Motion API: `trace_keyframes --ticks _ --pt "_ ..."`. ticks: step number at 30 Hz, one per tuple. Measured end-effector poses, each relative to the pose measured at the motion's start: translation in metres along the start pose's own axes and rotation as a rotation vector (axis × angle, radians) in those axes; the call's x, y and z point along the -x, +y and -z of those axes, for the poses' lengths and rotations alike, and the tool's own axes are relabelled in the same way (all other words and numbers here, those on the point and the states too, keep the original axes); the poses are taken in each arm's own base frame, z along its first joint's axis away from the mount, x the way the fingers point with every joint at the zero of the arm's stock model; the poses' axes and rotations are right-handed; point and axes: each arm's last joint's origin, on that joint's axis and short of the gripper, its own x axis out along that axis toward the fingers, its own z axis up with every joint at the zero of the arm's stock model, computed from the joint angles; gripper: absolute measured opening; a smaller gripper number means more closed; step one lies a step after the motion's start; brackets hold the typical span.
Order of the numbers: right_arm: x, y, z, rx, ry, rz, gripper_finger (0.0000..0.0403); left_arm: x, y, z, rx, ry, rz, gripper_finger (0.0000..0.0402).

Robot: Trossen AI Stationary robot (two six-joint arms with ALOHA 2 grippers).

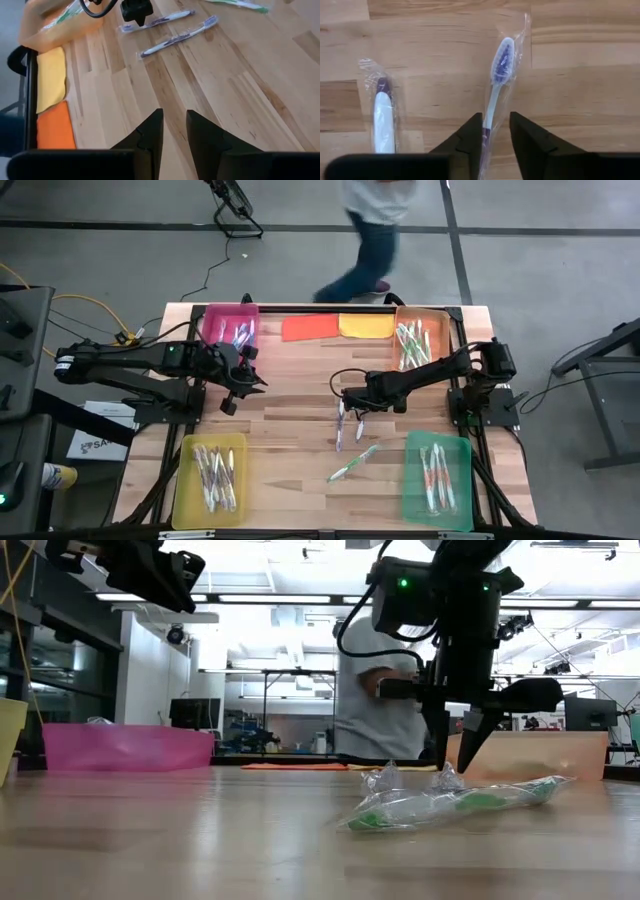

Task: Pick & Place Toothbrushes
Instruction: Put the purple toothbrush into the yellow bin

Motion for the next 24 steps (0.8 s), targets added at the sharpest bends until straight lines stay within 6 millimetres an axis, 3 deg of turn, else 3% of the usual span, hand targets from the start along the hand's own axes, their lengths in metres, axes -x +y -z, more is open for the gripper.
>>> trace_keyframes --ticks 10,18,24 --pt "0.000 0.000 0.000 0.027 -0.003 -0.001 0.0011 0.000 0.000 0.000 0.015 -0.002 -0.001 0.0080" --pt "0.002 0.000 0.001 0.058 0.022 -0.007 0.0003 0.000 0.000 0.000 0.022 -0.002 -0.002 0.0080" --pt "0.033 -0.003 0.001 0.101 -0.023 -0.118 0.0003 0.000 0.001 -0.002 0.023 -0.014 -0.011 0.0081"
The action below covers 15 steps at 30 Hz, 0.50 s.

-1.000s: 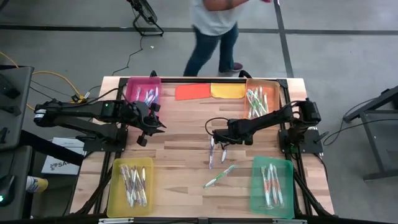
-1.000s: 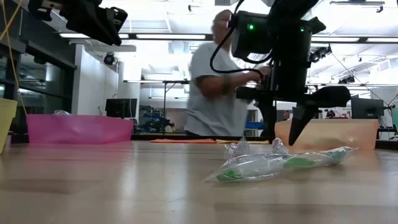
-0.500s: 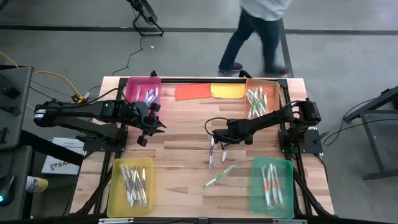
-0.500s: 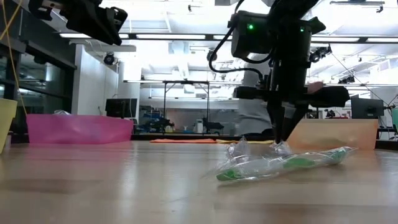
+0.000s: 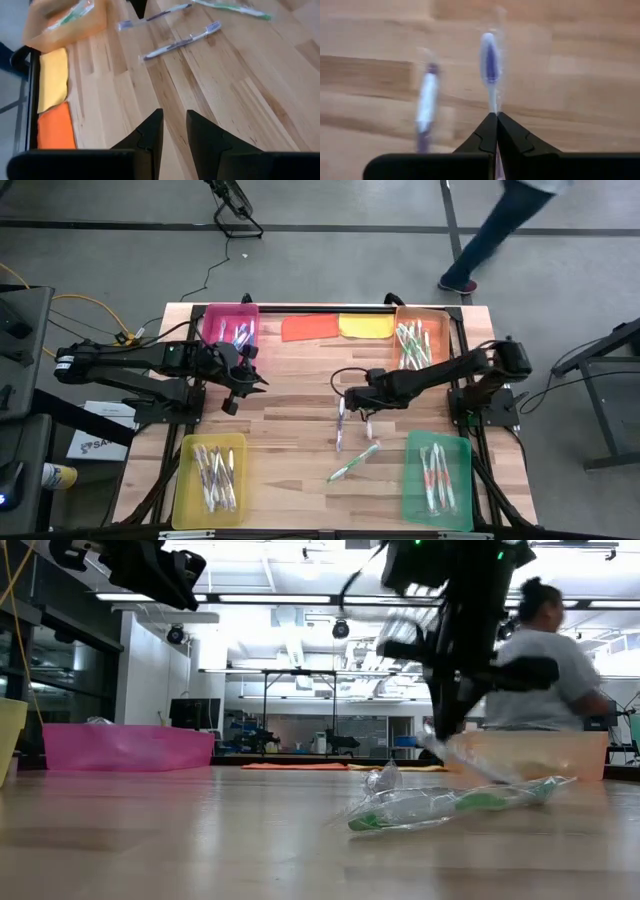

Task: Pick & Place Toothbrushes
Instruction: Put the purple toothbrush into the yellow bin

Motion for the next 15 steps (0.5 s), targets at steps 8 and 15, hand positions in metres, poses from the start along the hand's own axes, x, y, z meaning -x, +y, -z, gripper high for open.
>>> trace_keyframes --ticks 8,15 --pt "0.063 0.000 -0.006 0.199 -0.191 -0.287 0.0003 -0.004 0.009 -0.017 0.098 -0.155 -0.092 0.0099" --pt "0.117 0.000 -0.019 0.396 -0.391 -0.551 0.0003 -0.028 0.020 -0.040 0.217 -0.339 -0.114 0.0191"
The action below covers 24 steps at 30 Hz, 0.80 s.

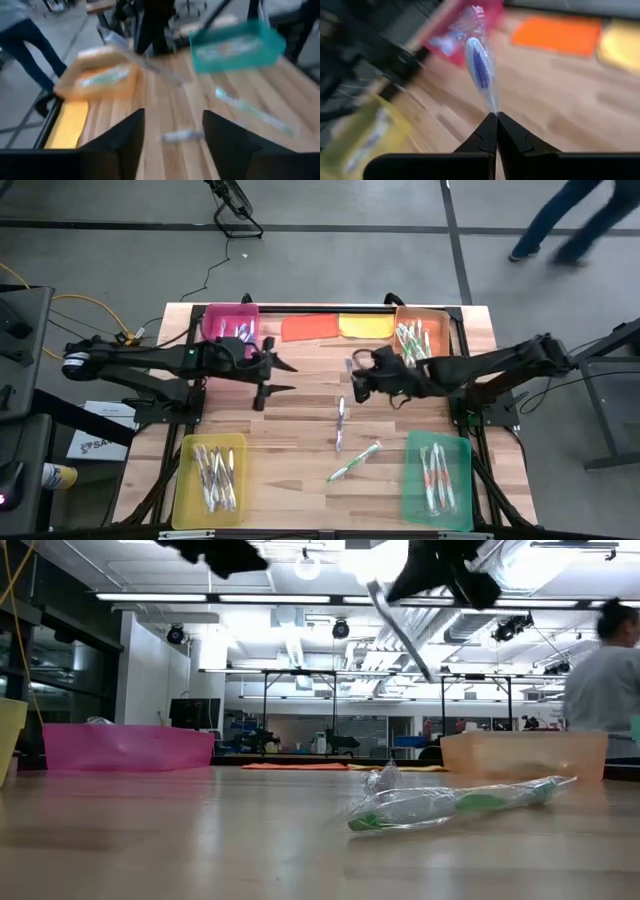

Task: Pick & Place Toothbrushes
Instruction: Put the purple toothbrush into the yellow bin

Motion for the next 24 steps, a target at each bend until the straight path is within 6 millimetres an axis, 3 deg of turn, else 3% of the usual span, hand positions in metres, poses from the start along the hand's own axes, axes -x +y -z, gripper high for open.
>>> trace_keyframes --ticks 7,17,24 --pt "0.028 0.015 -0.029 0.164 -0.211 -0.205 0.0003 -0.032 0.002 -0.009 0.144 -0.156 0.004 0.0256" --pt "0.038 0.032 -0.043 0.325 -0.354 -0.408 0.0003 -0.062 0.003 -0.011 0.332 -0.297 0.027 0.0262" --pt "0.025 0.043 -0.039 0.363 -0.359 -0.516 0.0003 -0.067 0.004 -0.012 0.381 -0.338 0.030 0.0262"
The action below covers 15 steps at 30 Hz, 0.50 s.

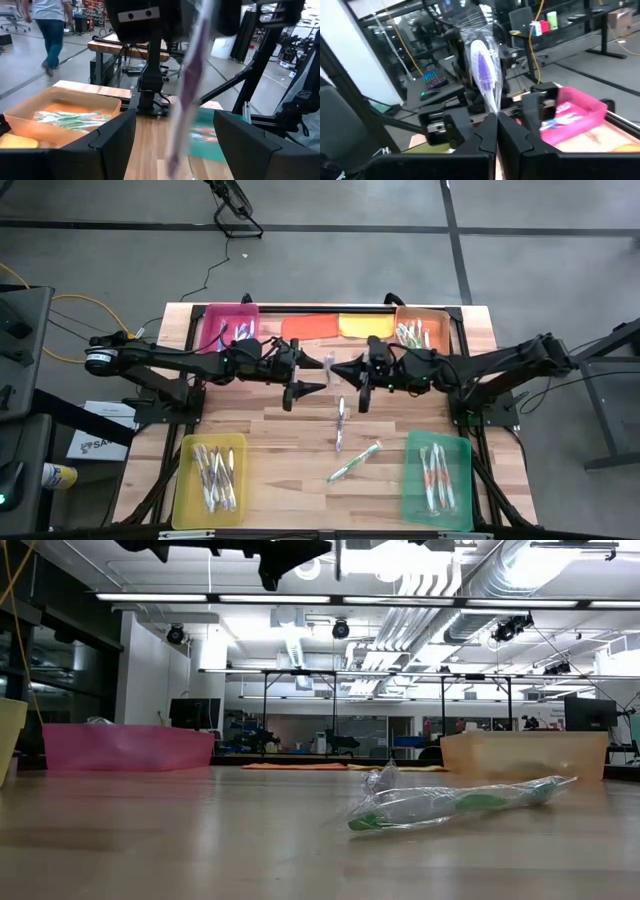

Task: Pick & Place Toothbrushes
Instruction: Put the purple toothbrush into the yellow bin

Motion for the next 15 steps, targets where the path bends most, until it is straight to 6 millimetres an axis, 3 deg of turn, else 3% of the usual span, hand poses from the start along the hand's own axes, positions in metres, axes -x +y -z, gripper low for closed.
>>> trace_keyframes --ticks 6,10,15 --pt "-0.023 -0.003 0.012 -0.005 -0.025 -0.023 0.0003 0.000 -0.001 -0.001 0.000 -0.004 0.033 0.0262" --pt "-0.026 -0.001 0.012 -0.017 -0.058 -0.043 0.0003 0.000 -0.002 0.000 0.016 0.007 0.056 0.0254" --pt "-0.025 -0.001 0.010 -0.015 -0.064 -0.035 0.0003 0.000 -0.002 0.002 0.039 0.025 0.055 0.0182"
